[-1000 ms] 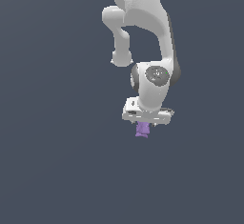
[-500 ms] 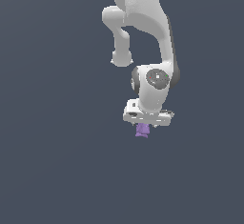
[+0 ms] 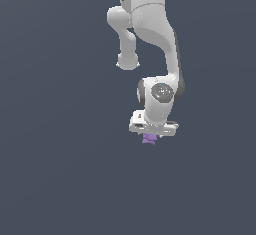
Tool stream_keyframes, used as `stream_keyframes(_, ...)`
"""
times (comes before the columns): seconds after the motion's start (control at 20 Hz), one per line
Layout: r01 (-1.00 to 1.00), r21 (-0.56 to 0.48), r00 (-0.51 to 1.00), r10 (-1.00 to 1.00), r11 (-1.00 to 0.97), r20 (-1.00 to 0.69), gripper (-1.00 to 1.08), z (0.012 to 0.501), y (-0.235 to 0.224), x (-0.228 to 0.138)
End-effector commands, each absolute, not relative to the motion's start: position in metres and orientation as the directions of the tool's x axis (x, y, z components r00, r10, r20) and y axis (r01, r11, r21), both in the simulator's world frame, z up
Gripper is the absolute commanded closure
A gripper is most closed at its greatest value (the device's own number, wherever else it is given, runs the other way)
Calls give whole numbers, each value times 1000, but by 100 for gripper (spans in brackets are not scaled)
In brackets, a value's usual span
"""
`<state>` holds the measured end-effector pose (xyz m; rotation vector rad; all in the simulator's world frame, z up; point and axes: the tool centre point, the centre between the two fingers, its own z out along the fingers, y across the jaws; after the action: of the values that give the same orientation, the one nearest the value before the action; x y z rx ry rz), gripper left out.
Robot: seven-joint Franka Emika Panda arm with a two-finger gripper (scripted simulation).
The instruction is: Pick up the object and move it to a goal position.
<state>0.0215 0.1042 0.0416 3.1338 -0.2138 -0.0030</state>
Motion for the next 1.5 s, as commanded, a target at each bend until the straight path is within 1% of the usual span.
stream_keyframes(0.0, -136, 0, 991, -136, -991, 0, -92, 40, 105, 23)
stream_keyframes(0.05, -136, 0, 991, -136, -991, 0, 108, 40, 105, 23)
stream_keyframes(0.6, -136, 0, 991, -136, -991, 0, 108, 40, 104, 23)
stream_keyframes(0.85, -136, 0, 991, -136, -991, 0, 108, 41, 90, 20)
stream_keyframes(1.15, -136, 0, 991, -136, -991, 0, 108, 45, 46, 12)
stream_keyframes(1.45, -136, 0, 991, -136, -991, 0, 108, 50, -24, 0)
